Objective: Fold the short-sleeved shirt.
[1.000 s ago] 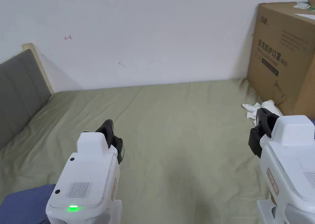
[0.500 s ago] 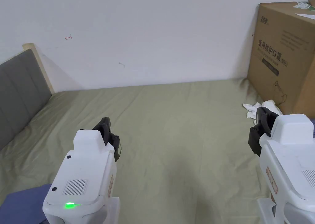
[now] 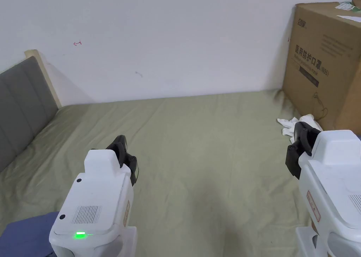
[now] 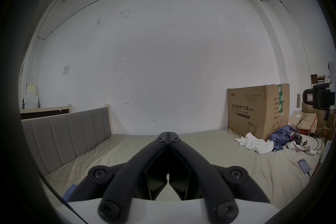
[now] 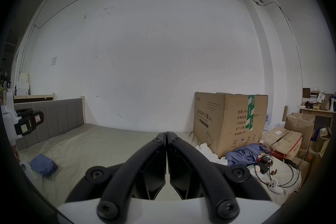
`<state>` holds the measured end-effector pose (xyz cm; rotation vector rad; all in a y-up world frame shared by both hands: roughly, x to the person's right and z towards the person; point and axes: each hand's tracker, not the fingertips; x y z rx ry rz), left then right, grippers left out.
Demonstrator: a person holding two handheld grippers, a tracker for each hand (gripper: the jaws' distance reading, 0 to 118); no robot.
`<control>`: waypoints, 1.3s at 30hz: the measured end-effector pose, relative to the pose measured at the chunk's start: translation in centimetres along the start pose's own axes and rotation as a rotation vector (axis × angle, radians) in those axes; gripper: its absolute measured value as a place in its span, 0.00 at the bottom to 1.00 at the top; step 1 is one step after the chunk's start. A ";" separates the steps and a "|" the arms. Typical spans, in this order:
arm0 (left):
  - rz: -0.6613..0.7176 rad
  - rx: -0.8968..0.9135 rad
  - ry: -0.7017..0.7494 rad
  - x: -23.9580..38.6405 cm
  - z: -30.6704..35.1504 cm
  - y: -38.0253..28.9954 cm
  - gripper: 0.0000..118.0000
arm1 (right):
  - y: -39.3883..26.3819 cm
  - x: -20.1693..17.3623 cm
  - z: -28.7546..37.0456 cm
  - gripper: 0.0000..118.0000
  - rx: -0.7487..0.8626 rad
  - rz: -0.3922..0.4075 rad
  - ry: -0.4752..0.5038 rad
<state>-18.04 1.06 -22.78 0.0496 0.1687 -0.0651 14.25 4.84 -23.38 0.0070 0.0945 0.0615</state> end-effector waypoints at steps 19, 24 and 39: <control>-0.004 -0.004 0.001 -0.2 0.0 -0.2 0.00 | -0.6 0.4 -0.6 0.00 -0.007 0.003 0.009; -0.014 -0.005 -0.001 -0.1 0.0 -0.3 0.00 | -0.4 0.1 -0.5 0.00 -0.009 0.003 0.009; 0.018 0.003 0.021 -0.6 -0.1 -0.2 0.50 | -0.4 0.1 -0.8 0.71 -0.023 0.006 0.001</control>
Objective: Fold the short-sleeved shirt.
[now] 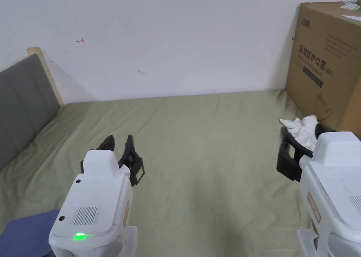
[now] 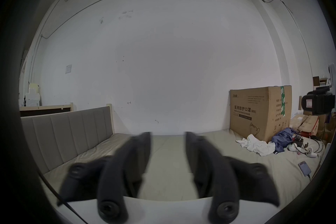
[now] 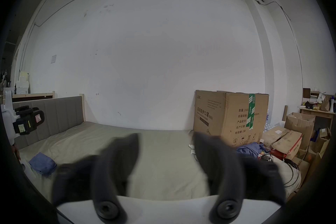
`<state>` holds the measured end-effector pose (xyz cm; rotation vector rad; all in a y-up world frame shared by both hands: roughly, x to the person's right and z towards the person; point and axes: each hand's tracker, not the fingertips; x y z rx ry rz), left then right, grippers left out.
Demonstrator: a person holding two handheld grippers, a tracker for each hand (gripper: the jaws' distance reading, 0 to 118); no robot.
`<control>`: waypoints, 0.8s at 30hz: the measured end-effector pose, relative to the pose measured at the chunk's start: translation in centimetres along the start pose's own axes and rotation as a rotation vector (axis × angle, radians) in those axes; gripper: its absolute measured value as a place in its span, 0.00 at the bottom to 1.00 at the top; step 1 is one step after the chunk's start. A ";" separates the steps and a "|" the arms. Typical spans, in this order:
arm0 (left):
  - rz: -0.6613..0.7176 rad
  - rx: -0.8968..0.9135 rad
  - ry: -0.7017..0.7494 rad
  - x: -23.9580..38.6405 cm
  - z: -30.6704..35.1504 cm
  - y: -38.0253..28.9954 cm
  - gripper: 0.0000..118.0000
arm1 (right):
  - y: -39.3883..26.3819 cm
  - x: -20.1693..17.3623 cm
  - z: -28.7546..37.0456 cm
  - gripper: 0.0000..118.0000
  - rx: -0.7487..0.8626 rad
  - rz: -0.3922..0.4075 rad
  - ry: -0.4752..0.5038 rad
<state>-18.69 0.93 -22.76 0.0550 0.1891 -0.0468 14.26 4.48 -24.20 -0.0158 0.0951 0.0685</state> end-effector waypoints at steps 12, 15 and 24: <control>0.029 0.005 0.017 -0.1 -0.2 -0.1 1.00 | -0.2 0.1 0.0 0.98 0.006 -0.031 -0.018; 0.028 0.002 0.016 -0.1 -0.2 -0.1 1.00 | -0.2 0.2 -0.1 0.98 0.007 -0.035 -0.022; 0.029 0.007 0.016 0.0 -0.4 -0.2 1.00 | -0.5 0.2 -0.4 0.99 0.002 -0.028 -0.019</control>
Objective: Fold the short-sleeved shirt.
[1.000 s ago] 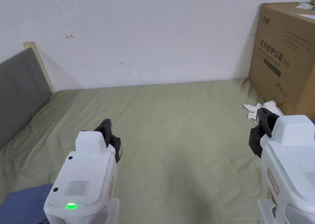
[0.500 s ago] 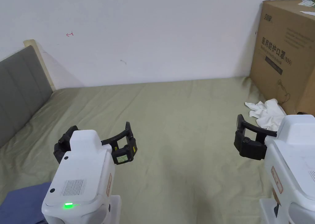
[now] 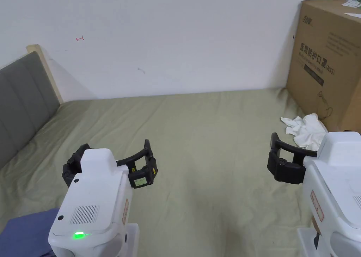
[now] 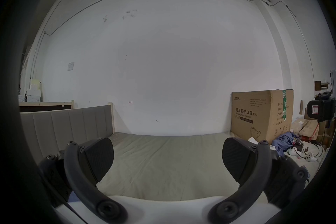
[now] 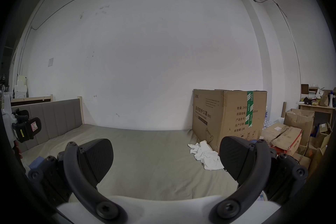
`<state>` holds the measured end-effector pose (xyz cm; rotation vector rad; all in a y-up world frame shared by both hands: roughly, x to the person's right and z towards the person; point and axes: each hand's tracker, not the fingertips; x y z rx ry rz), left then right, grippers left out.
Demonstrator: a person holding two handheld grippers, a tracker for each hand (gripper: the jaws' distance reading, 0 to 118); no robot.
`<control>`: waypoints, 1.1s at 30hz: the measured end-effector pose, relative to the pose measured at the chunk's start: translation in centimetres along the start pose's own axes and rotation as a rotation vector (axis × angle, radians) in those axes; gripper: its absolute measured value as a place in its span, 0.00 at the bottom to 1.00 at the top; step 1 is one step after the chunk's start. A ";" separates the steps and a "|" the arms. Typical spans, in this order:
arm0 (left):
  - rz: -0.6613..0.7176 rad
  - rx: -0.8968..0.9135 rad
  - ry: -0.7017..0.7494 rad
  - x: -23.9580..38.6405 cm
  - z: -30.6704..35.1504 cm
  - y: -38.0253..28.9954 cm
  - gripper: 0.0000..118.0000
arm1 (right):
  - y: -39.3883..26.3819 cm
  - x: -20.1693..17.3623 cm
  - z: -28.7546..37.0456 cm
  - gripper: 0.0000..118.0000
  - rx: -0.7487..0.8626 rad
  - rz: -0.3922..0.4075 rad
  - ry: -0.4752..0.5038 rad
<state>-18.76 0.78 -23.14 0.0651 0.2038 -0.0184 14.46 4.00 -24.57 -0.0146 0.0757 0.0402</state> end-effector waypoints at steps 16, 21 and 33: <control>-0.003 0.007 0.002 -0.1 0.1 0.0 1.00 | -0.2 -0.1 -0.2 0.99 0.003 0.021 0.008; -0.004 0.004 0.005 -0.2 0.1 -0.1 1.00 | 0.0 -0.4 -0.1 0.99 0.006 0.020 0.008; -0.006 0.001 0.009 -0.4 0.1 -0.1 1.00 | 0.3 -0.8 0.2 0.99 0.014 0.023 0.015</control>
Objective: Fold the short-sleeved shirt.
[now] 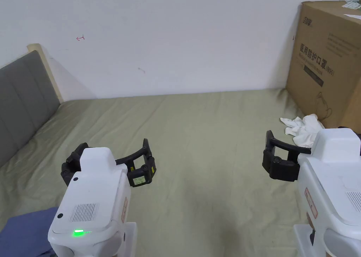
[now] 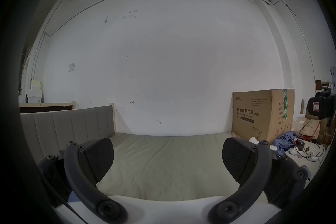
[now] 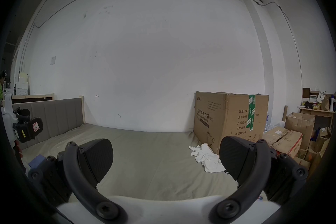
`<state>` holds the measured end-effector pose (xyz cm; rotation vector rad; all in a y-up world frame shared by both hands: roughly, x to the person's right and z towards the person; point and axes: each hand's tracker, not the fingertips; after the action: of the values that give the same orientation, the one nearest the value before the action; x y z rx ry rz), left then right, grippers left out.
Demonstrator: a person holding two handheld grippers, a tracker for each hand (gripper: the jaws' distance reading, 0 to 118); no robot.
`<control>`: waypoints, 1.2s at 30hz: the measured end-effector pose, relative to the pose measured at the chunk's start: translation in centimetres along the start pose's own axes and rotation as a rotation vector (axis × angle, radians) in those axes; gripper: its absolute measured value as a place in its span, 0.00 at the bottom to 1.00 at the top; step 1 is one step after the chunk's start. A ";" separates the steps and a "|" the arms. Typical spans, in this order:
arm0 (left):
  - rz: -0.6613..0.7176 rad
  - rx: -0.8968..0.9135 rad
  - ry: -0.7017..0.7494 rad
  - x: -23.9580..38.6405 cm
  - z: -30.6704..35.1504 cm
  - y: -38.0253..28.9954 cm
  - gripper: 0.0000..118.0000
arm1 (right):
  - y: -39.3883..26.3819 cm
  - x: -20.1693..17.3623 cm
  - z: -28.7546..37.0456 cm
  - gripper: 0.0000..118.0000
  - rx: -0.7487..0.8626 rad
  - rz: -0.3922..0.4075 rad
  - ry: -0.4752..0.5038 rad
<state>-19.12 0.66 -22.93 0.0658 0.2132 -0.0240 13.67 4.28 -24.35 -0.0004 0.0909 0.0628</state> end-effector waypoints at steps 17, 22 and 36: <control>0.004 0.000 0.004 -0.3 -0.1 0.0 1.00 | -0.1 0.2 -0.2 0.99 -0.005 -0.003 0.007; 0.006 0.000 0.005 -0.4 -0.1 -0.1 1.00 | -0.4 0.5 -0.4 0.99 -0.006 0.003 0.005; 0.014 -0.003 0.003 -0.5 -0.1 -0.3 1.00 | -0.3 -0.1 -0.1 0.99 -0.011 0.015 0.000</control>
<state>-19.63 0.35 -22.93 0.0639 0.2161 -0.0097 13.54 4.00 -24.46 -0.0108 0.0911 0.0782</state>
